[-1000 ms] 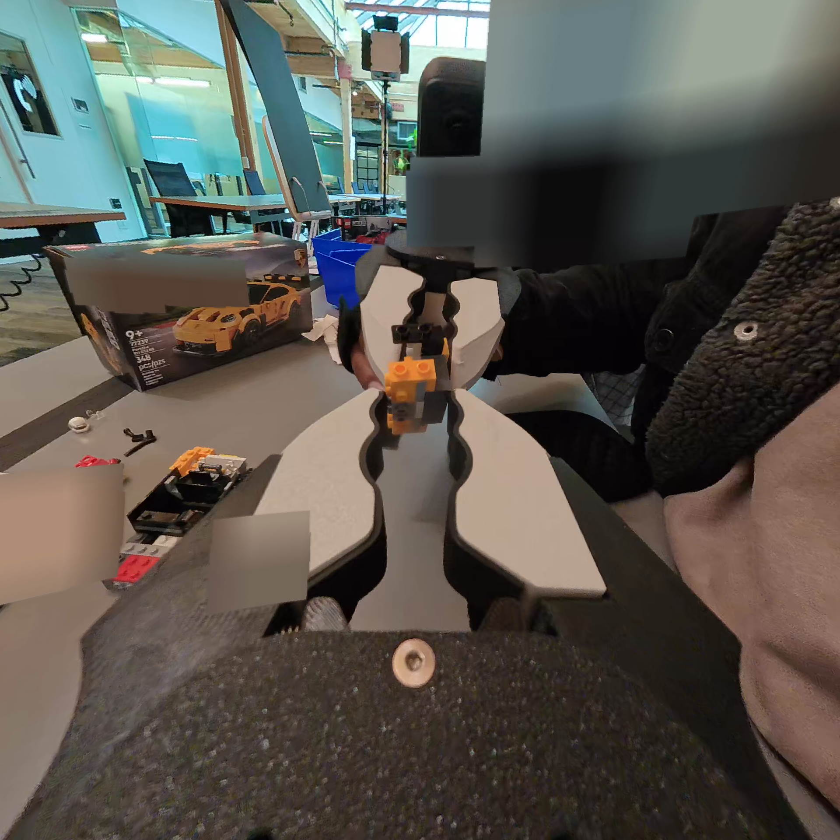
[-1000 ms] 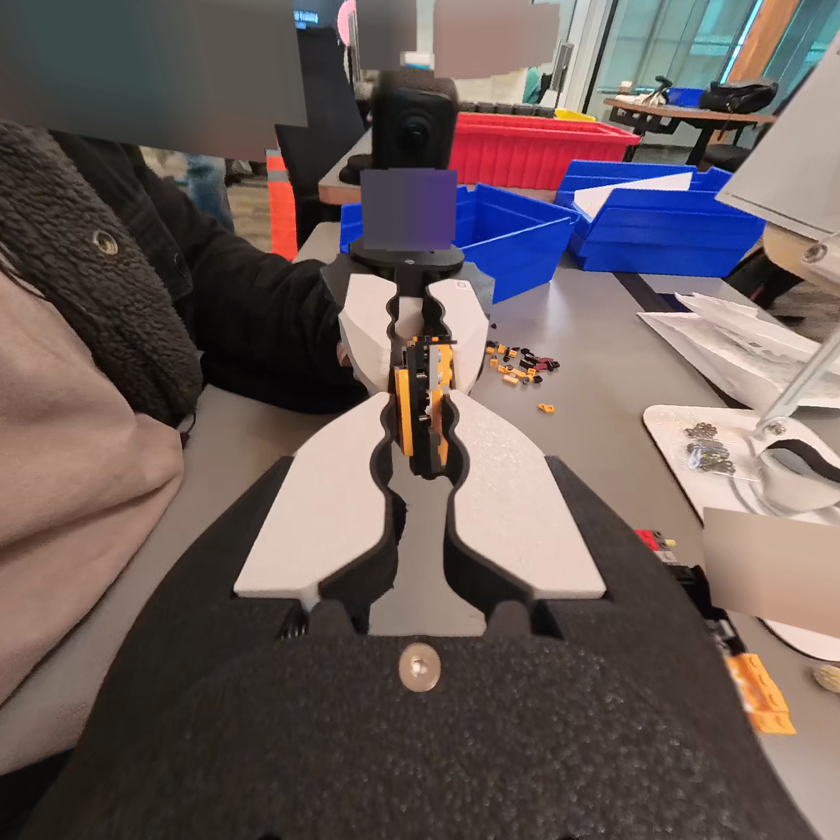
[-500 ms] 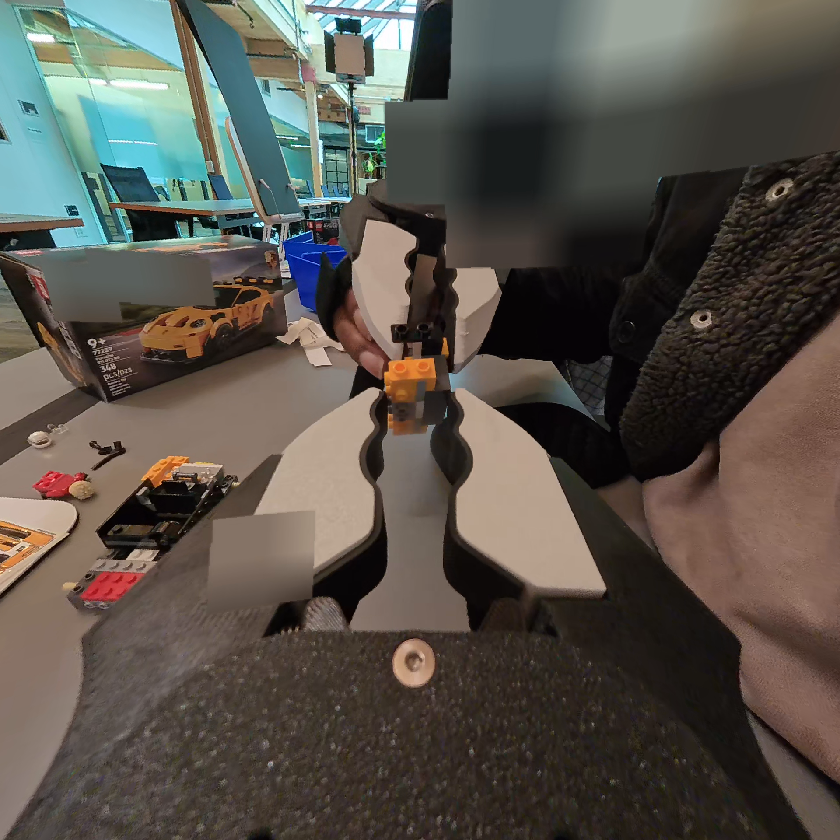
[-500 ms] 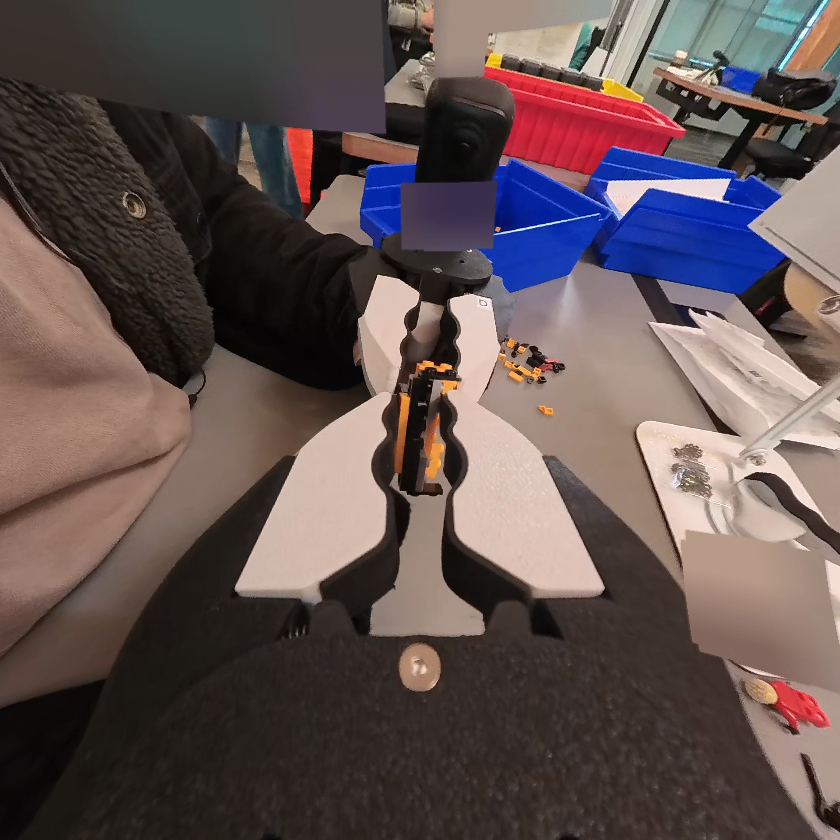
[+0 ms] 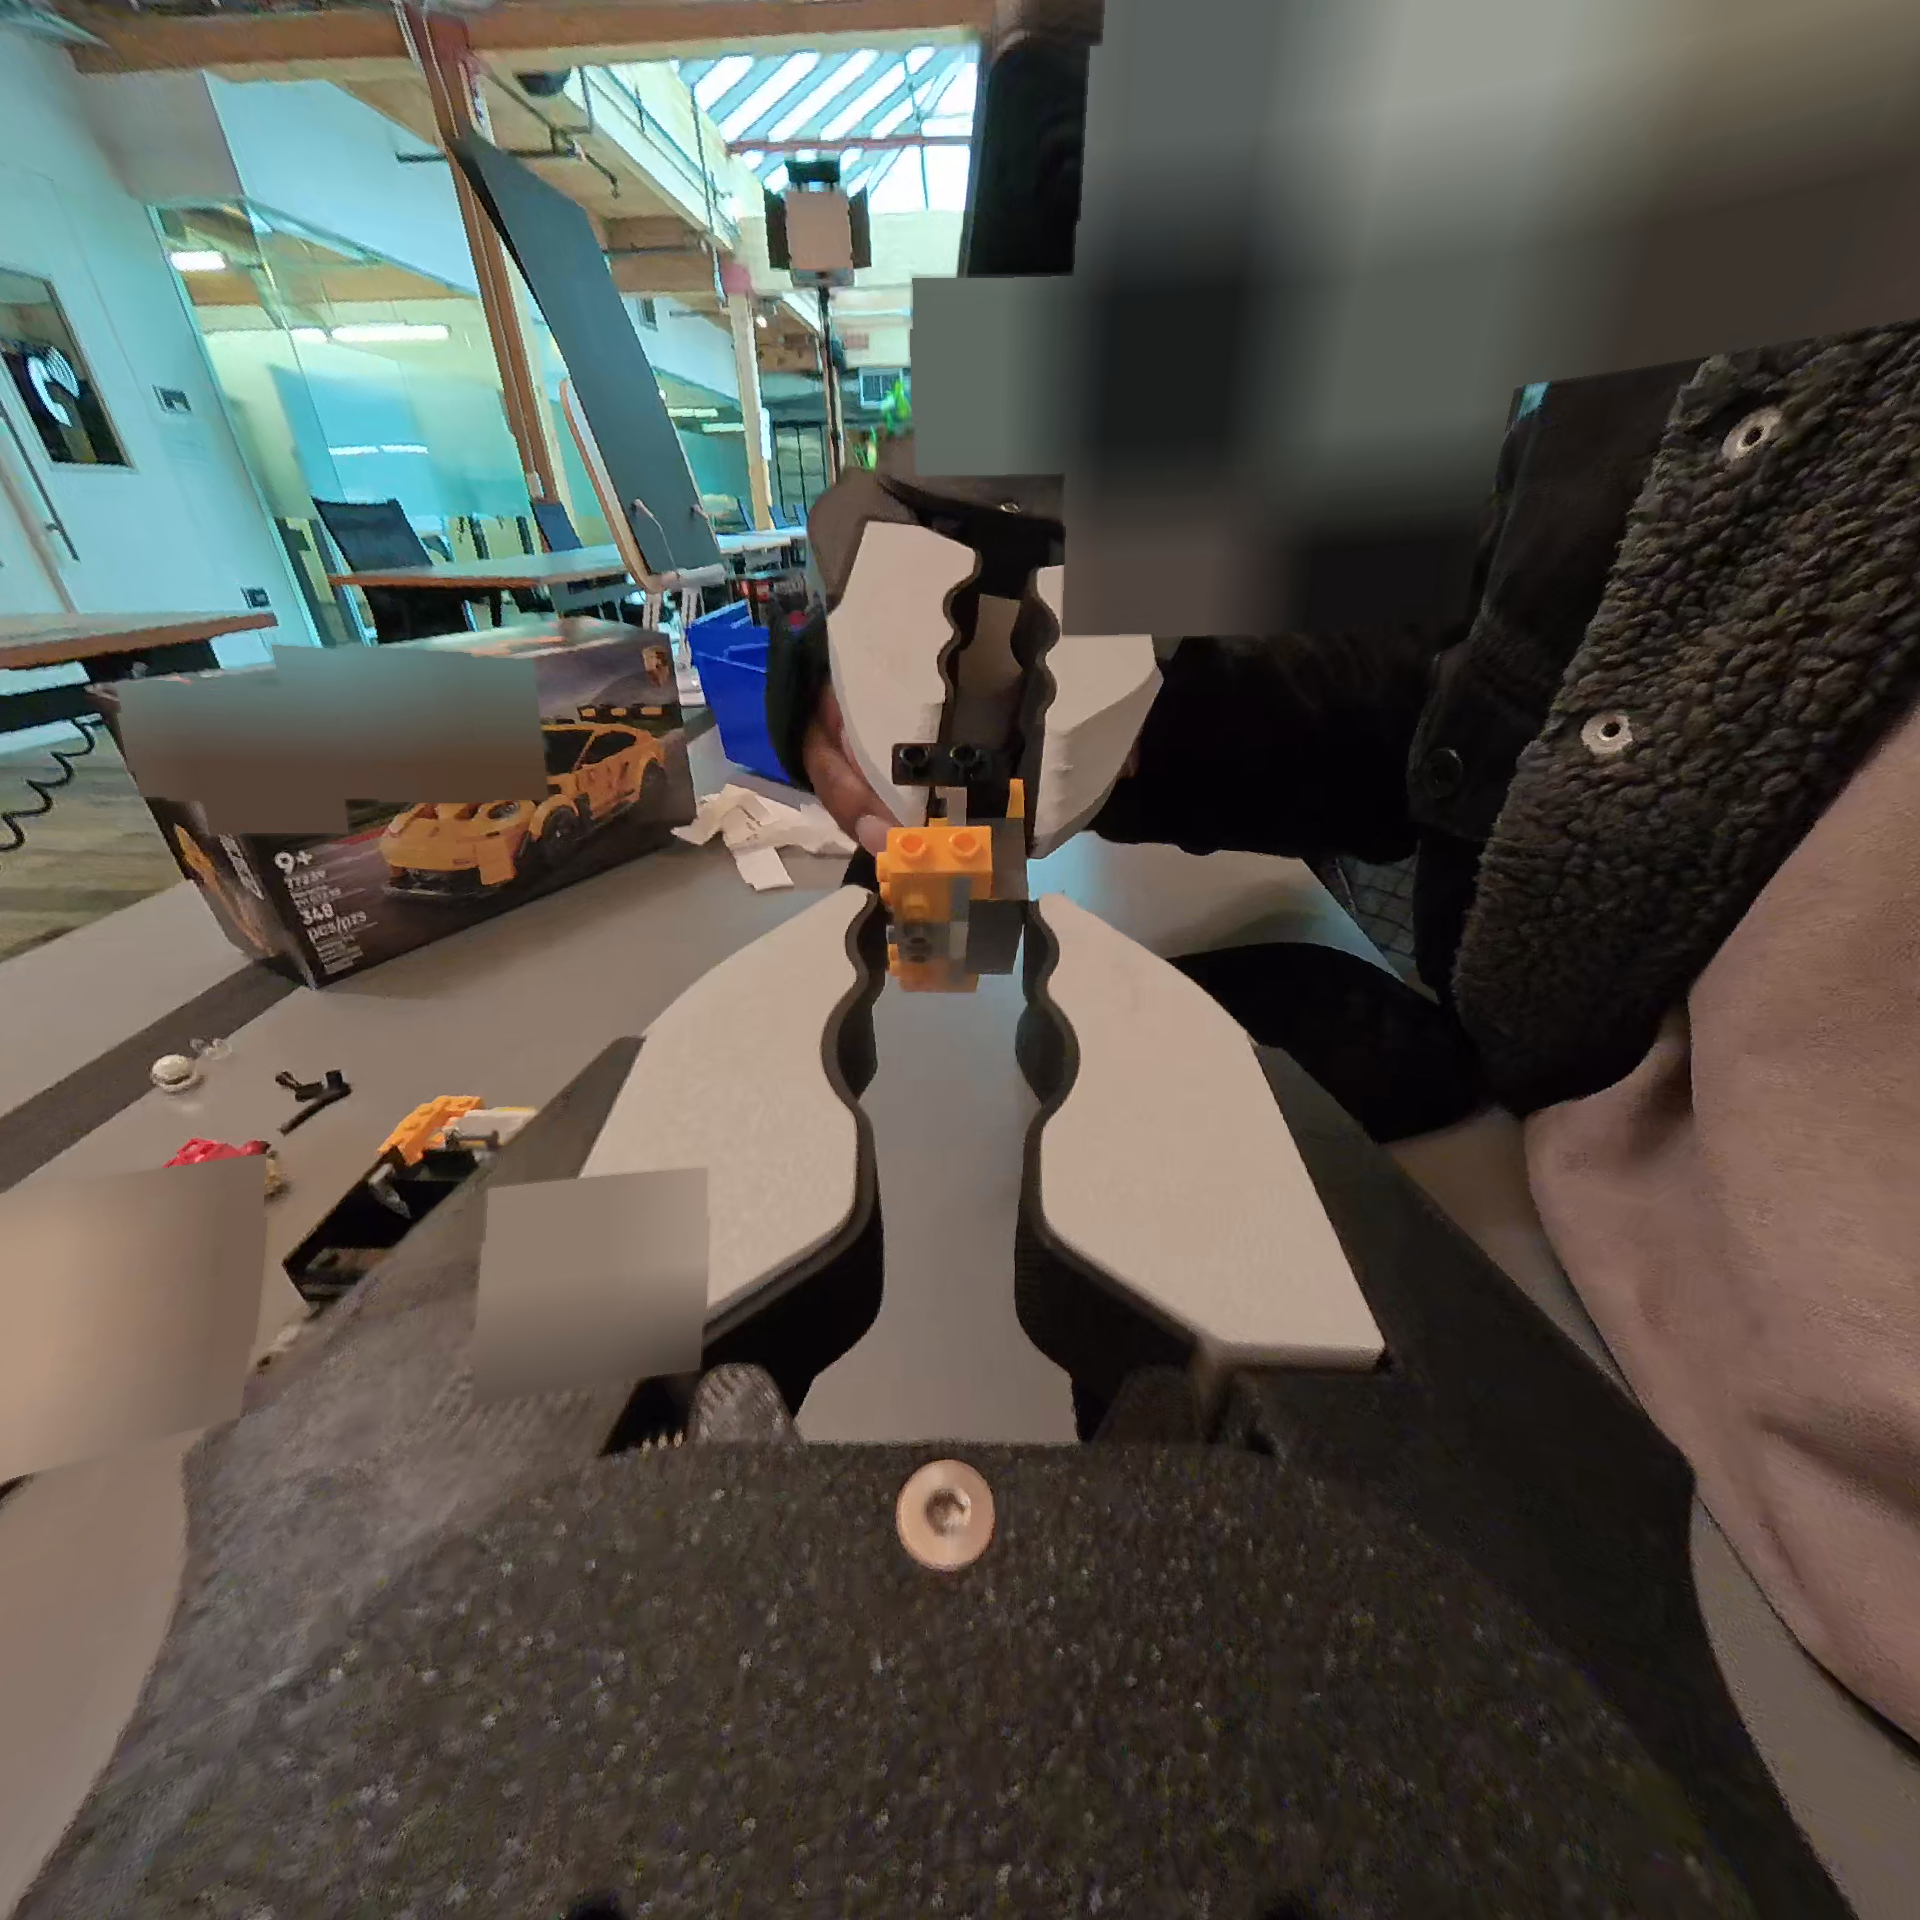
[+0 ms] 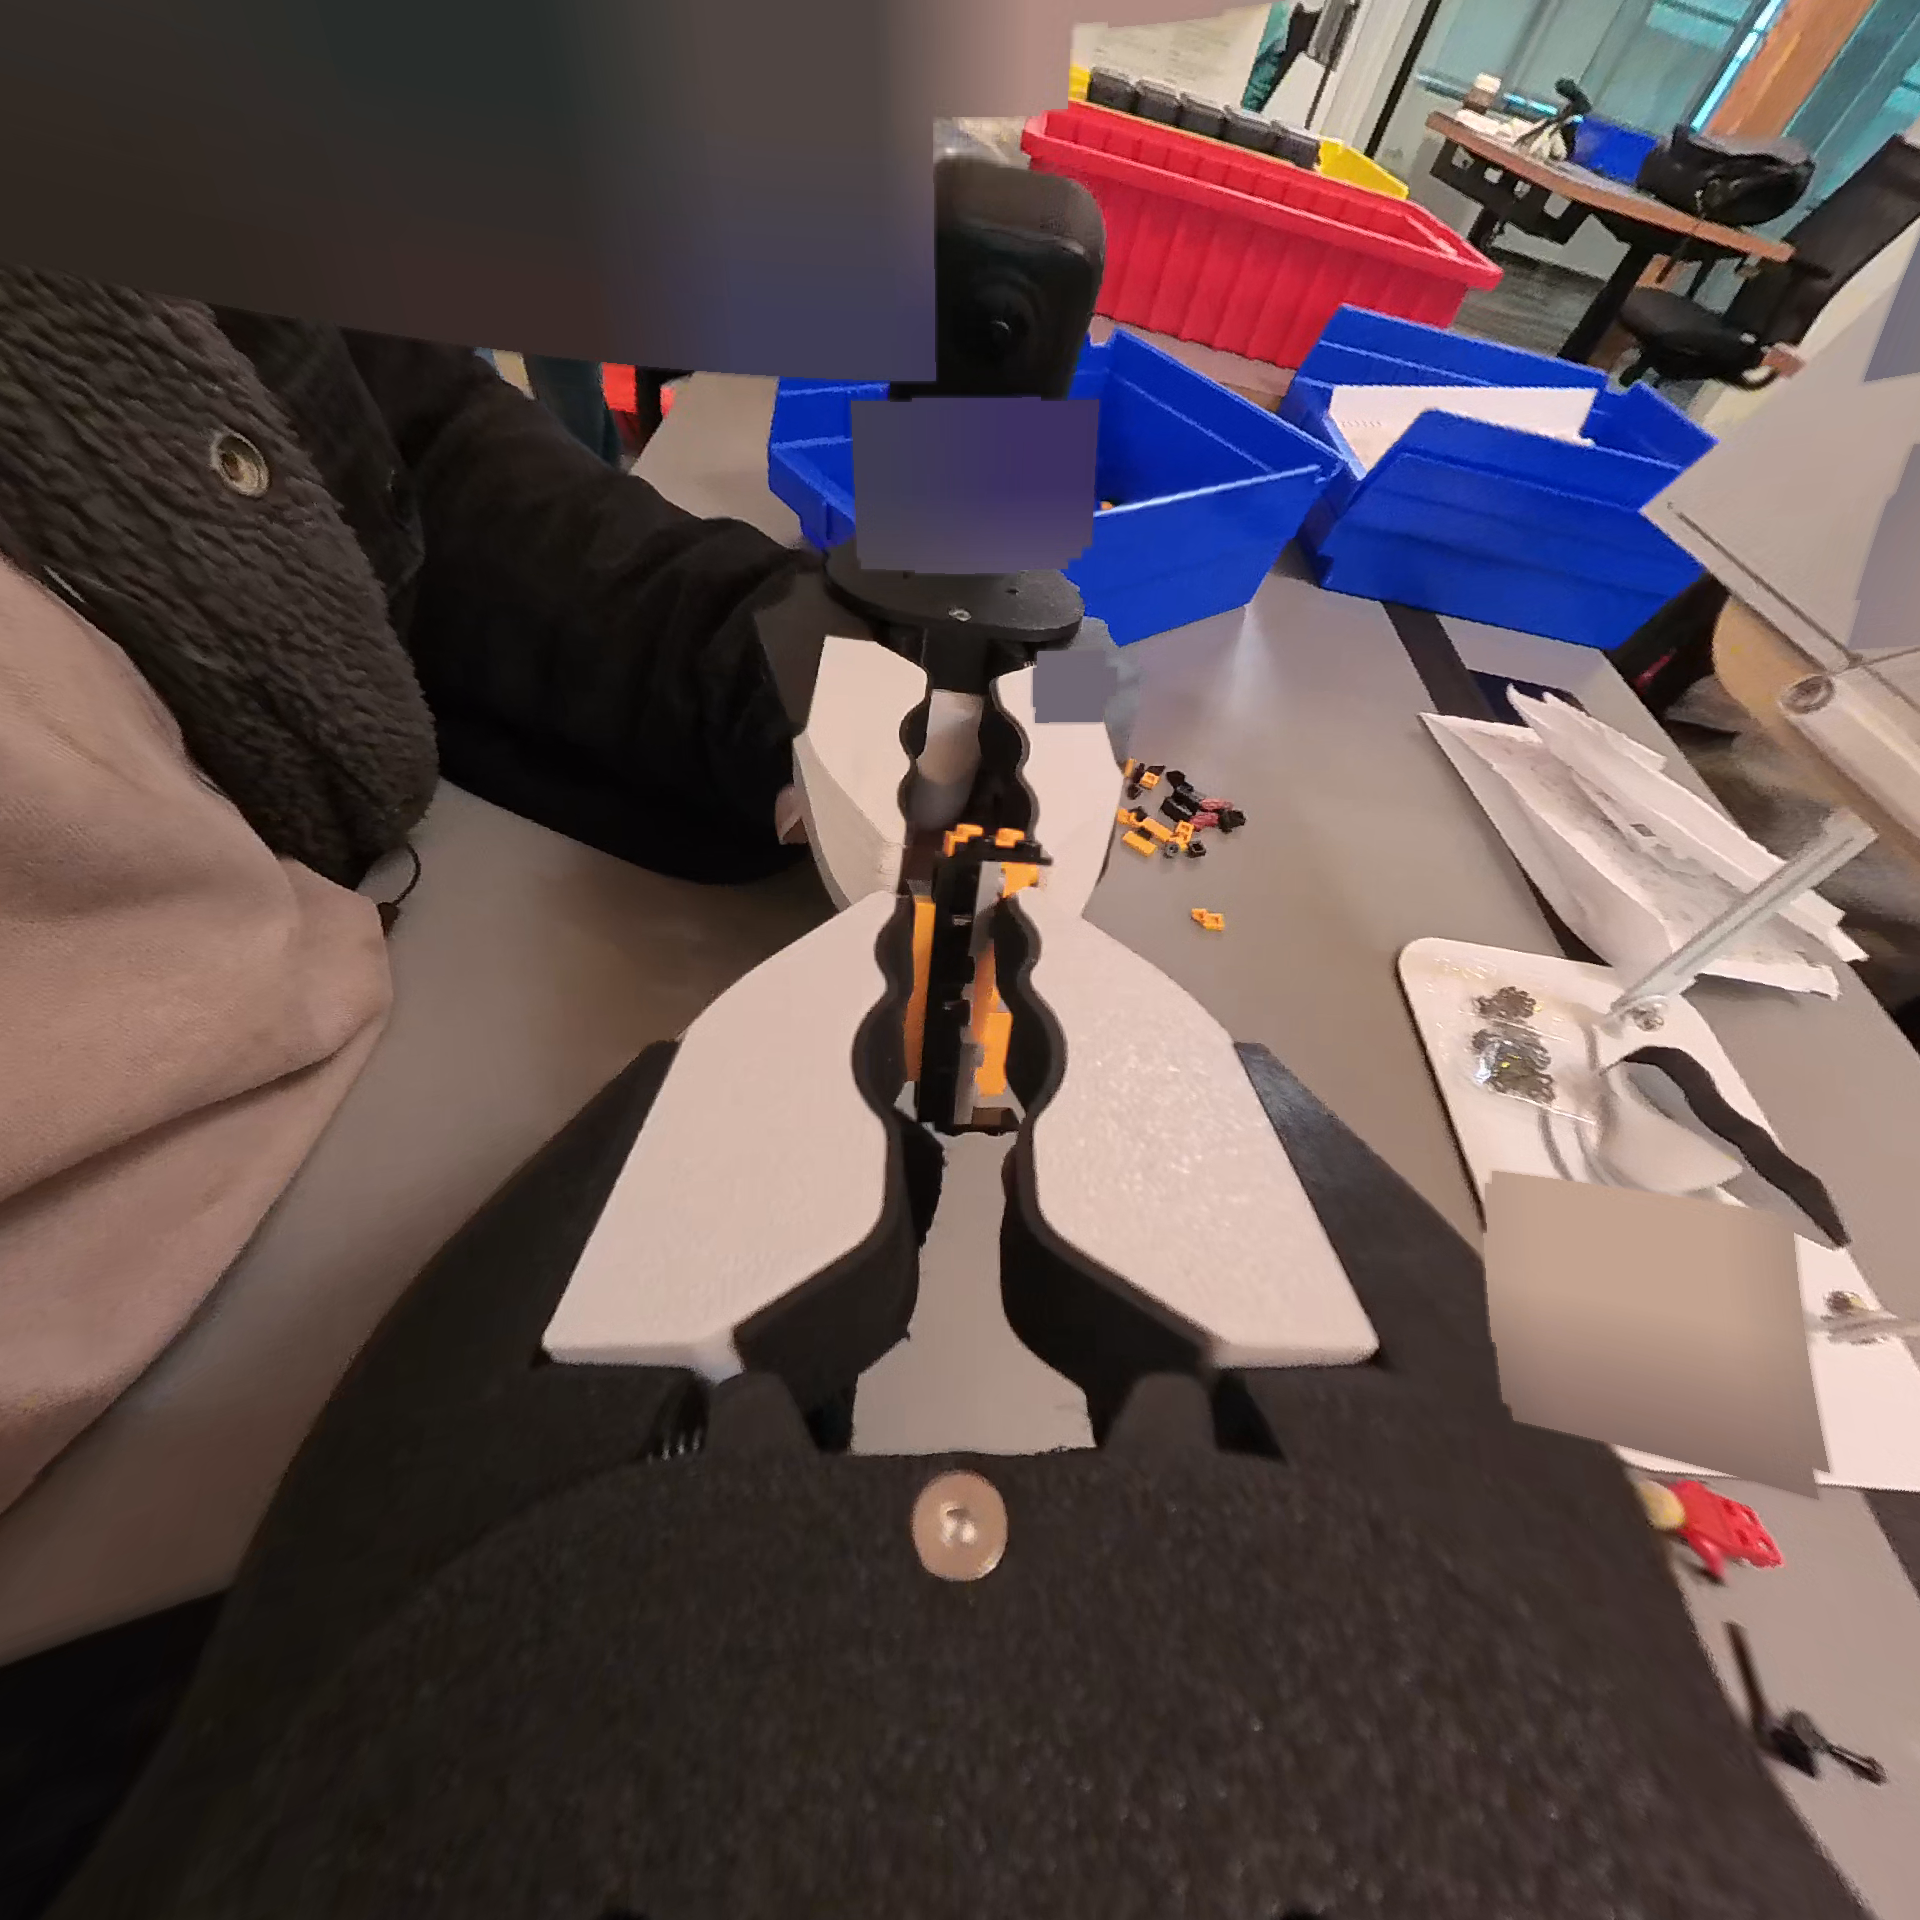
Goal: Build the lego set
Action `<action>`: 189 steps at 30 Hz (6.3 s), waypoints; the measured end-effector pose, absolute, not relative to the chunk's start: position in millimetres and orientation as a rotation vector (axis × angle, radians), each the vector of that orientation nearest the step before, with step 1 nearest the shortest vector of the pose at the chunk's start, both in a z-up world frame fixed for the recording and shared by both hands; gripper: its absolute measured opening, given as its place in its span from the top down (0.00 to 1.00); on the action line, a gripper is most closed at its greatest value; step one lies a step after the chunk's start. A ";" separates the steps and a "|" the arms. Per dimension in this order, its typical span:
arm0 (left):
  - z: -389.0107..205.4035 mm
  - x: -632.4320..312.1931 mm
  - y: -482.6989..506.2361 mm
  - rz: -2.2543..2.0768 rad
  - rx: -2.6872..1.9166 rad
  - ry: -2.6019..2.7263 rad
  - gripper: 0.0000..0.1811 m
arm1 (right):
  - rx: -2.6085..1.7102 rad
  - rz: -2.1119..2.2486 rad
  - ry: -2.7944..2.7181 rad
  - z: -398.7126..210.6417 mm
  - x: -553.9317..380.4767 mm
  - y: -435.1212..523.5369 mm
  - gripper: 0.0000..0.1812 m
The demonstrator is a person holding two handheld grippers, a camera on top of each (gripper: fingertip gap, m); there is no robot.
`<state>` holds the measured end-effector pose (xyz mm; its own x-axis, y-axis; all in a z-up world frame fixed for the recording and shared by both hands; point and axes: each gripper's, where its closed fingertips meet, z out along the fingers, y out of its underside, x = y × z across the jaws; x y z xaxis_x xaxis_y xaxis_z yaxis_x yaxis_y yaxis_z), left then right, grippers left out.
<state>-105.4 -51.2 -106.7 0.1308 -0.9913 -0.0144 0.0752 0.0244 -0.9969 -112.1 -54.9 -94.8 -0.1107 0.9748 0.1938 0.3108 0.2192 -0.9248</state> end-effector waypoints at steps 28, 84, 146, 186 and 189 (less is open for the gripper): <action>-77.5 -125.8 -71.1 -1.456 -0.956 0.989 0.86 | -1.214 0.838 -1.471 -68.3 -142.2 -74.2 0.91; -96.2 -125.1 -30.5 -1.461 -1.466 0.643 0.83 | -0.967 0.094 -1.569 -109.2 -134.3 -21.4 0.86; -135.3 -162.8 39.2 -0.616 -1.524 0.753 0.89 | -1.400 0.388 -0.866 -76.5 -62.7 110.2 0.74; -156.2 -158.2 40.4 -0.685 -1.610 0.753 0.89 | -1.385 0.004 -0.808 0.3 -78.9 313.2 0.75; -157.5 -157.8 40.1 -0.686 -1.614 0.757 0.90 | -1.387 0.018 -0.834 -4.8 -81.2 310.3 0.89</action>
